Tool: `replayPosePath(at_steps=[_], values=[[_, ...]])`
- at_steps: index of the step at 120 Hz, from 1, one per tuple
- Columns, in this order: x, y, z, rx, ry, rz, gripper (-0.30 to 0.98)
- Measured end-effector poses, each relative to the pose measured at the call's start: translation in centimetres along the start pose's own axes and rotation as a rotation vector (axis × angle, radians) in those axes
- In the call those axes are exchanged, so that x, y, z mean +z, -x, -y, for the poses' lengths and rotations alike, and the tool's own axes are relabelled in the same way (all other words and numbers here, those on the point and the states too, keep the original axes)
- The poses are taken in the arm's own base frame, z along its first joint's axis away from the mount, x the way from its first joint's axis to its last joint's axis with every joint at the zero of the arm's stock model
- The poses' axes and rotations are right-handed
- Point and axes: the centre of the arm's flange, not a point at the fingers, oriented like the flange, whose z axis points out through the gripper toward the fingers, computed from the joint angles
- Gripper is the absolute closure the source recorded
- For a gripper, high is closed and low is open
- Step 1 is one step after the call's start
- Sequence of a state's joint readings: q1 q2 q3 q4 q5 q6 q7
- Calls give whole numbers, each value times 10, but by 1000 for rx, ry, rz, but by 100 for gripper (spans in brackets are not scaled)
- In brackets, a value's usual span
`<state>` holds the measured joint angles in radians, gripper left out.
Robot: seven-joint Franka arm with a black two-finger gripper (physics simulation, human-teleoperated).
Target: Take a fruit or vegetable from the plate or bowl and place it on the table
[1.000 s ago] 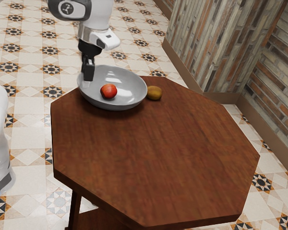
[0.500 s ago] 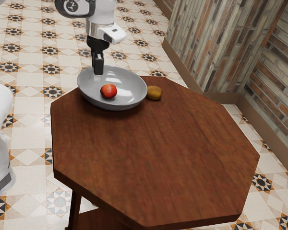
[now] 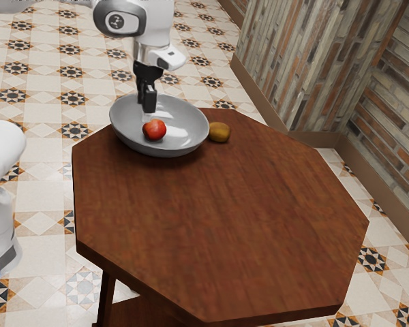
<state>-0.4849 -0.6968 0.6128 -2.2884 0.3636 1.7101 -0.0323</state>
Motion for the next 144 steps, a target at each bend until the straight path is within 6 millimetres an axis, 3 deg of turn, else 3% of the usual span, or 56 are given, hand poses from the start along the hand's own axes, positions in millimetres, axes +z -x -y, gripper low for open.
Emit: replayPosePath(at_steps=[17,40,64,85,120,136,144], values=[[17,-8,11,-36,-12,39,3],[16,-11,34,-87,-26,16,3],[20,-22,34,-92,-40,-30,3],[39,-33,36,-106,-58,-4,3],[54,-27,44,-136,-48,73,3],[50,-37,36,-115,-47,12,3],[61,-38,41,-127,-43,17,3]])
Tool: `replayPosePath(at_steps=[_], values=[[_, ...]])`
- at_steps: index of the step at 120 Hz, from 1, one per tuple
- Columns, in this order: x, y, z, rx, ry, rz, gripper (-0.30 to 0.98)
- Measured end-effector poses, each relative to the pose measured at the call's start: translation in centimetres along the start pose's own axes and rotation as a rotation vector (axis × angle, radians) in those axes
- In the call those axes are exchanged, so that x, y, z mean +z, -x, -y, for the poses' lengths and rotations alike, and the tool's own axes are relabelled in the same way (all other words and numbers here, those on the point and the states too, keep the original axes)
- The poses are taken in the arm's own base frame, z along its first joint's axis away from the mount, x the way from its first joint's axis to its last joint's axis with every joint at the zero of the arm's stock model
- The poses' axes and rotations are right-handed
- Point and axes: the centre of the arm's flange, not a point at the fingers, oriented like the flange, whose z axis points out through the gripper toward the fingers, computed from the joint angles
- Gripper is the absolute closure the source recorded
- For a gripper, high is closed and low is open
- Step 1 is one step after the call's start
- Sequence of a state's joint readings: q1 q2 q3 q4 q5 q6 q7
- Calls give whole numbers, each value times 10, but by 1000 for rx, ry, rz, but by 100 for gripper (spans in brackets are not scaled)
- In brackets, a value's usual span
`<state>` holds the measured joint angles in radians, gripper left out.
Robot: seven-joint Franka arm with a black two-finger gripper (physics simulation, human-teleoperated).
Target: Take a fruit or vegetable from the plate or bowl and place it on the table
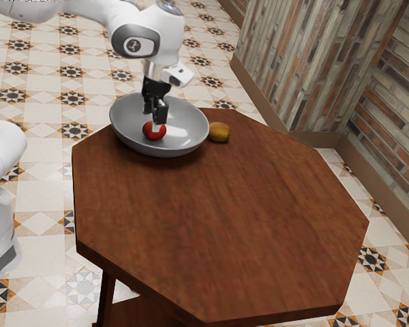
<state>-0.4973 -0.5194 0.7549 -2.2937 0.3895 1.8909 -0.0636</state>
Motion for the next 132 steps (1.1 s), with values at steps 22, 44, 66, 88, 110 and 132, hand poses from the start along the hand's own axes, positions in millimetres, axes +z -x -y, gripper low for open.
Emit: replayPosePath(at_steps=[22,44,66,88,110,132], values=[[11,-4,4,-12,-6,7,3],[16,-7,4,-14,-16,14,3],[24,-9,3,-17,-31,33,3],[31,-8,5,-25,-38,63,3],[32,-9,7,-31,-35,62,3],[38,-13,9,-38,-40,49,3]])
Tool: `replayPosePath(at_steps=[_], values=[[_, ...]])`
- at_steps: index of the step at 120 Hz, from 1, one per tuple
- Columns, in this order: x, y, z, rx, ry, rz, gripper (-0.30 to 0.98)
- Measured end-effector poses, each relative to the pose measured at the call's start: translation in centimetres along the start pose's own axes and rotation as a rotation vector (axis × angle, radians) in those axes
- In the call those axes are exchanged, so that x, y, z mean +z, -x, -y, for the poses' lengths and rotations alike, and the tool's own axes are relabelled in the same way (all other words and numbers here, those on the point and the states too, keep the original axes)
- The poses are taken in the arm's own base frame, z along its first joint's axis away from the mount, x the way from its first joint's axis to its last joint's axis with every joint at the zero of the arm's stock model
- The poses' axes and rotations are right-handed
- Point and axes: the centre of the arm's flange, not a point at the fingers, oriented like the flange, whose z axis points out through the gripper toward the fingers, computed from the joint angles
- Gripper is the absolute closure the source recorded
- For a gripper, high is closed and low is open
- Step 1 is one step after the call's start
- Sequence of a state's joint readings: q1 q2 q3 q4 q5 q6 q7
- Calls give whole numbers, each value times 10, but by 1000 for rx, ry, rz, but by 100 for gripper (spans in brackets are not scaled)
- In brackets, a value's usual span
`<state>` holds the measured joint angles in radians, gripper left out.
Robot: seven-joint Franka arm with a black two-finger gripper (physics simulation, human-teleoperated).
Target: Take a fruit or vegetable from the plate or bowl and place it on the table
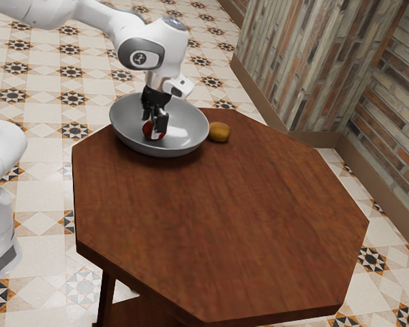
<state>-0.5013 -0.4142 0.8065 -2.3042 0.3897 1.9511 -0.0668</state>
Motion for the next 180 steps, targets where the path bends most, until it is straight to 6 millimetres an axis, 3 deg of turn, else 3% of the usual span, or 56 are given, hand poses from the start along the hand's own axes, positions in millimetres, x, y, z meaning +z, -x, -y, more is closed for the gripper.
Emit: replayPosePath(at_steps=[67,101,146,180], values=[[6,-7,-2,3,-17,-15,9],[5,-9,-2,0,-21,-35,25],[9,-12,3,-23,-18,-57,36],[6,-16,6,-33,-32,-81,32]])
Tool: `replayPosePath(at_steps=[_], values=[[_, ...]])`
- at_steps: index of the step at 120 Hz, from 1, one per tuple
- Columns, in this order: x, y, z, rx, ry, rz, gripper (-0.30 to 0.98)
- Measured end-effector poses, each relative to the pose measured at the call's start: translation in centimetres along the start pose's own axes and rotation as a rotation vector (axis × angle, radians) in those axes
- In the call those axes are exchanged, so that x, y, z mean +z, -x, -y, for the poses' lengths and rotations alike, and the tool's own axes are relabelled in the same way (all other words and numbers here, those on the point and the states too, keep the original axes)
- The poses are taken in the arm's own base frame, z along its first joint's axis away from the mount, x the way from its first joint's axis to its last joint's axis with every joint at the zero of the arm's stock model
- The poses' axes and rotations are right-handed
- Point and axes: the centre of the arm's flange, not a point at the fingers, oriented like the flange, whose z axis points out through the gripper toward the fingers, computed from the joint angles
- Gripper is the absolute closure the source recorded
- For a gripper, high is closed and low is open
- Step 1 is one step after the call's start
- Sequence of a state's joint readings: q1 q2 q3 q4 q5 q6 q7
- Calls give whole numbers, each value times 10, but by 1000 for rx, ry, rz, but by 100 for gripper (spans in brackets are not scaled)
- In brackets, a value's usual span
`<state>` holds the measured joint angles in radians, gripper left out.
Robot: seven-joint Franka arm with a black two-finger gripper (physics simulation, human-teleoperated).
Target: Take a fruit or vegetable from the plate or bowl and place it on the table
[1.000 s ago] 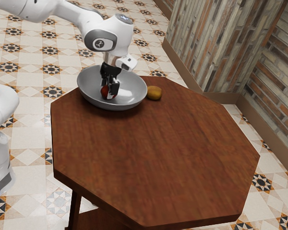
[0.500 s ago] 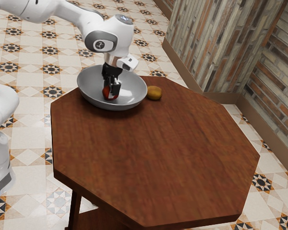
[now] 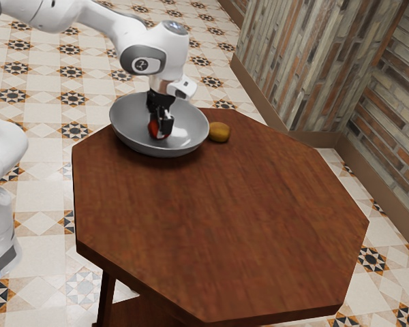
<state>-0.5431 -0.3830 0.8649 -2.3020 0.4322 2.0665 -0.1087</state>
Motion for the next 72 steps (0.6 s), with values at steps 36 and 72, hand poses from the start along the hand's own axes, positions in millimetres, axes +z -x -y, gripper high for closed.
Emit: replayPosePath(at_steps=[36,72], values=[[-116,-33,-47,78,-72,-130,34],[-171,20,-273,482,-102,-171,33]])
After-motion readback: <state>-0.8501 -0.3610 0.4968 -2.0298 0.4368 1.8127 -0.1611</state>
